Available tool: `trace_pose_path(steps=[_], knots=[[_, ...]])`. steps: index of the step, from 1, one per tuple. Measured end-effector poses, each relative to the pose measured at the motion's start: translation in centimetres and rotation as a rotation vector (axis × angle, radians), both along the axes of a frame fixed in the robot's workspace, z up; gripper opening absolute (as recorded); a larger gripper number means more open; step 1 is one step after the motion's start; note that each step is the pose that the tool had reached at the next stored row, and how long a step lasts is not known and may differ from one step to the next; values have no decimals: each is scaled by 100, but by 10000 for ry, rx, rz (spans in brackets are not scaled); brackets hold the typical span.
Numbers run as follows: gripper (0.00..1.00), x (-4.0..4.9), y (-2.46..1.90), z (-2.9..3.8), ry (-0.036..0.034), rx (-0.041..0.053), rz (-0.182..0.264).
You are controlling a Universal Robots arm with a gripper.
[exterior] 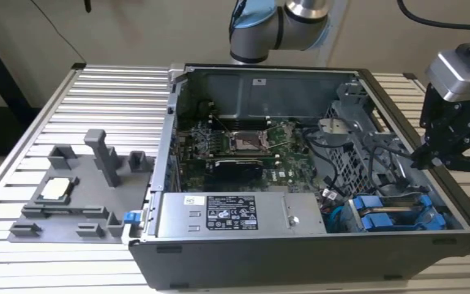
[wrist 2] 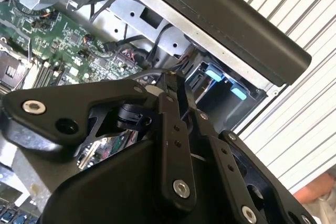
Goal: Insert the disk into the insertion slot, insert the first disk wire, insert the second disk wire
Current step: 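Insert the first disk wire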
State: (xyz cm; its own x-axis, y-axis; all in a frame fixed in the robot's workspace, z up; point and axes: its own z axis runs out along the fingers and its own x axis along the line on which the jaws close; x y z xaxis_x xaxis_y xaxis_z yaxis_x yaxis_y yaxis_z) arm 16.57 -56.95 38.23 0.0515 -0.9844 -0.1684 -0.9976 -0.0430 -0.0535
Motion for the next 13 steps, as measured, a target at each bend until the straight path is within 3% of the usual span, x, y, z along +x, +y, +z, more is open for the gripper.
trace_pose_path(steps=[9,12,13], knots=[[19,-4,0,0,0,-8,0],[19,-5,0,-8,0,-112,-1],[19,-5,1,-13,1,-195,-1]])
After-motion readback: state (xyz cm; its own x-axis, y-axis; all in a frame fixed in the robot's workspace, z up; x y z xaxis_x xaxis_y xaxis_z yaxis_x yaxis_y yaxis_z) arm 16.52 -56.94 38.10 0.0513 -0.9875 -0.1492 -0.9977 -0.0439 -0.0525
